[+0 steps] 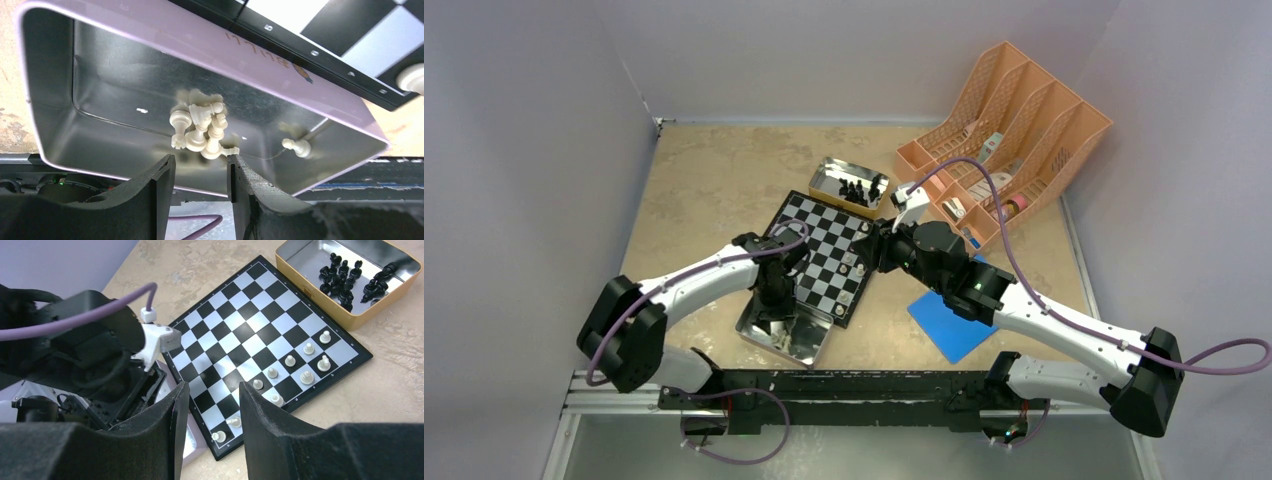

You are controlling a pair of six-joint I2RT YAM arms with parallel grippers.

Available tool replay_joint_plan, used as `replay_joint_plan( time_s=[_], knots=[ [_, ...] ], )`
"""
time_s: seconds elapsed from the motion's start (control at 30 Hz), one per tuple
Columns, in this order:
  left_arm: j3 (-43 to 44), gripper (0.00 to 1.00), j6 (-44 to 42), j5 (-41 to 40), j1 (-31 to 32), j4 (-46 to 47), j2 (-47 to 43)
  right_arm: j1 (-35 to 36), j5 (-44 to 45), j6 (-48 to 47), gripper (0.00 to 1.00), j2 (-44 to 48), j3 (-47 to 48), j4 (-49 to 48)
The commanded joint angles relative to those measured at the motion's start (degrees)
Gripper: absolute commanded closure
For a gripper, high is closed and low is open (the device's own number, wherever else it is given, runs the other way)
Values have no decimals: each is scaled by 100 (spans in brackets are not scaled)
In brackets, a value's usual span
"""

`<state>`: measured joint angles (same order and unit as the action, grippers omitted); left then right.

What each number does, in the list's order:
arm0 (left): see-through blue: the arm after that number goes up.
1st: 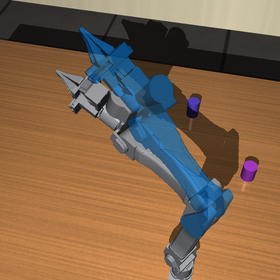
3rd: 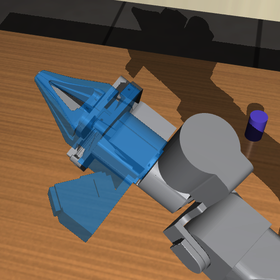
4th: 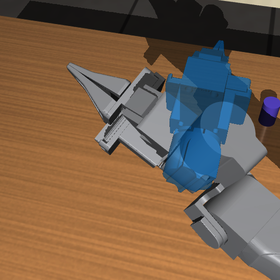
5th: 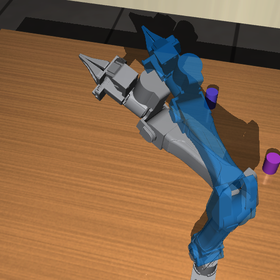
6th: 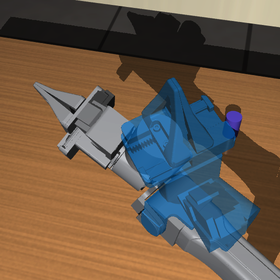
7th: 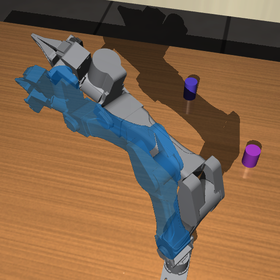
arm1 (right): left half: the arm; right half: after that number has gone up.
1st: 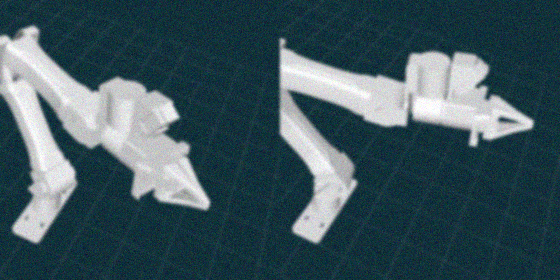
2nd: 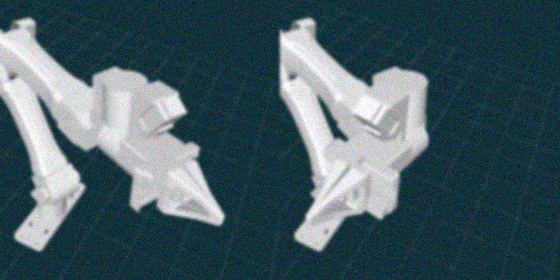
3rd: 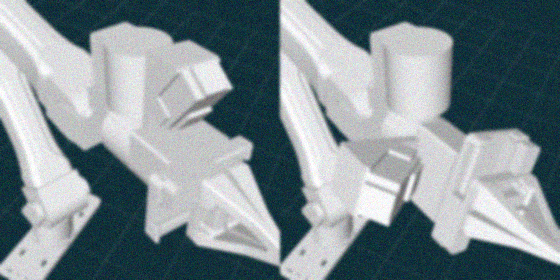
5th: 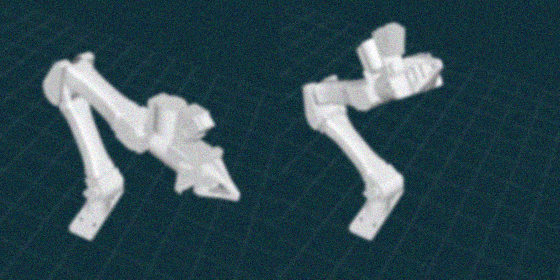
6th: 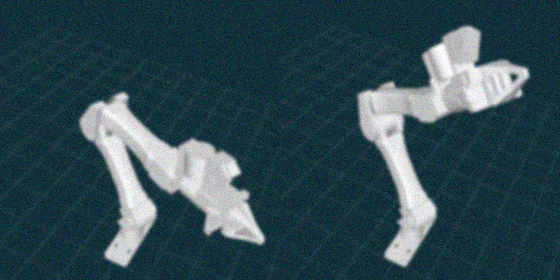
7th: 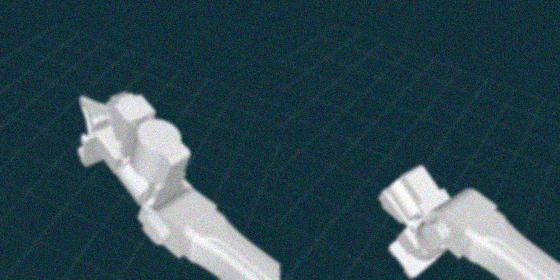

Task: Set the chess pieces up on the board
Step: Pick up the chess piece from the storage box.

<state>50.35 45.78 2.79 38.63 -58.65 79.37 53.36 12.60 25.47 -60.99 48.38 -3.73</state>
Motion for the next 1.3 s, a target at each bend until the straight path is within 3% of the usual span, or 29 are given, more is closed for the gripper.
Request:
replay_joint_plan(
  time_s=[0.0, 0.33, 0.57, 0.77, 1.0, 1.27],
  knots=[
    [-83, 59, -104, 21, -31, 57, 311, 43, -12, -96, 56, 104, 22, -243],
    [-78, 54, -7, -265, -44, -32, 535, 40, 11, -125, 56, 140, 16, -220],
    [-60, 57, -31, -270, -47, -26, 692, 41, 21, -133, 56, 184, -19, -233],
    [-60, 69, -60, -269, -48, 18, 621, 41, -3, -139, 56, 167, -39, -251],
    [-51, 74, -125, -268, -49, 46, 729, 36, -4, -148, 56, 216, -39, -230],
    [12, 91, -122, -262, -49, -34, 614, 41, -21, -140, 56, 170, -45, -231]
  ],
)
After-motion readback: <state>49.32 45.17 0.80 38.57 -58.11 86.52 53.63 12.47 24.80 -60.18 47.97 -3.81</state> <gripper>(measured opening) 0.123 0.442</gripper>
